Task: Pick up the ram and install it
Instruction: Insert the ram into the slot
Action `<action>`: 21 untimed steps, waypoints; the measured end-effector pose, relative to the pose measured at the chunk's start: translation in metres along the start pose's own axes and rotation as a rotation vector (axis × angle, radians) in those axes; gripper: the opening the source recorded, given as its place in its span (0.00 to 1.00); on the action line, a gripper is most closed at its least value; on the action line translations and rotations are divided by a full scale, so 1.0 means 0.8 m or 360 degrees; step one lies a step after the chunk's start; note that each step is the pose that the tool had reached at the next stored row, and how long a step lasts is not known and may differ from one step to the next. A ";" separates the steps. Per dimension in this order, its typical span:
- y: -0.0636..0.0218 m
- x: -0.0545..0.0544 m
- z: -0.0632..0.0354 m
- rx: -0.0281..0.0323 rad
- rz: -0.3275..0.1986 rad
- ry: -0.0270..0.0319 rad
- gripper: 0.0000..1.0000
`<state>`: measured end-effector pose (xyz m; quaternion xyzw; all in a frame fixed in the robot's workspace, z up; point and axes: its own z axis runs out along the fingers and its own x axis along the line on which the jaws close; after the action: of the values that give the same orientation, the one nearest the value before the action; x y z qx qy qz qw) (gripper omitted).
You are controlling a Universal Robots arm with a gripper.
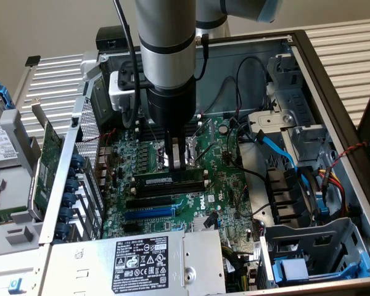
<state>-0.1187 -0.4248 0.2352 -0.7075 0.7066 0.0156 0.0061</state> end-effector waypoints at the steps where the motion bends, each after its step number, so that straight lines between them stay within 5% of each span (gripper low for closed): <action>1: 0.000 0.000 0.000 0.00001 0.0000 -0.00001 0.13; 21: 0.000 -0.002 0.004 0.00000 0.0000 0.00001 0.13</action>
<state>-0.1191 -0.4235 0.2321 -0.7075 0.7065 0.0156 0.0061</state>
